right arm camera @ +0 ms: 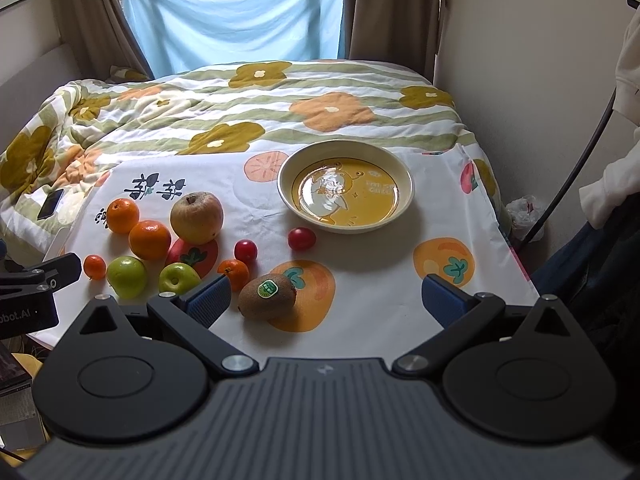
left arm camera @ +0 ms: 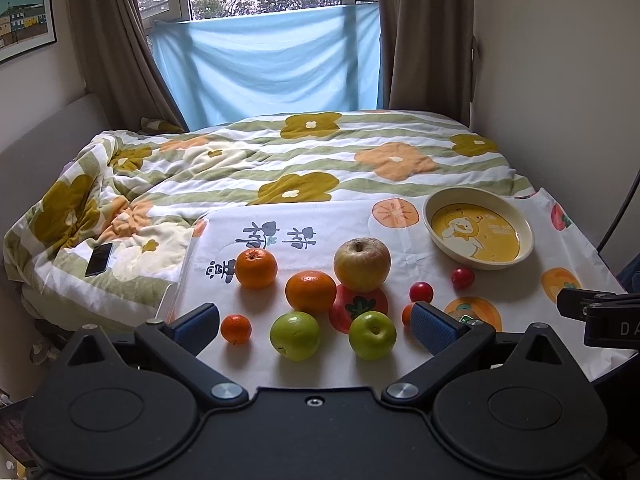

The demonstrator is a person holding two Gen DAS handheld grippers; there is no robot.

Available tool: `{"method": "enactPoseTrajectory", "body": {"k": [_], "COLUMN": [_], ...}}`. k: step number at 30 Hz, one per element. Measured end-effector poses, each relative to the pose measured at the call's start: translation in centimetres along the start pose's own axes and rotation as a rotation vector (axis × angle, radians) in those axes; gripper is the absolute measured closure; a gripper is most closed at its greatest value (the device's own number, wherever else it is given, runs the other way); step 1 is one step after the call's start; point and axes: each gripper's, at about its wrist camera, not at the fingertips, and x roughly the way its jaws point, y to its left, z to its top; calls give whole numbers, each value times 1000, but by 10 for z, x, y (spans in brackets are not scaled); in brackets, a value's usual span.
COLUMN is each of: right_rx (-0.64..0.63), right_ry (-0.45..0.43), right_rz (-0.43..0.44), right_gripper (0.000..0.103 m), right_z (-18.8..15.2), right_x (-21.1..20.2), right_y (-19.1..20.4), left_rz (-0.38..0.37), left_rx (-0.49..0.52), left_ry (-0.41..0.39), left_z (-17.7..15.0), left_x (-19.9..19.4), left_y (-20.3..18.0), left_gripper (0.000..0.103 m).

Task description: Organize fruits

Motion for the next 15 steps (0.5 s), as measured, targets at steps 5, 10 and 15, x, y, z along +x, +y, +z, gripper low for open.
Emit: {"method": "enactPoseTrajectory", "body": {"k": [5, 10, 15], "right_rx": [4, 4, 6], "right_ry": [3, 4, 5], "right_rz": [2, 7, 9], "right_gripper": [0, 0, 0], "right_z": [0, -1, -1], "right_x": [0, 1, 2], "right_y": [-1, -2, -3], "left_rz": [2, 3, 4], "left_rx": [1, 0, -1], "left_ry": [3, 5, 5], "left_z": [-1, -1, -2], "left_x": [1, 2, 2], "left_y": [-1, -2, -2], "left_gripper": [0, 0, 0]}}
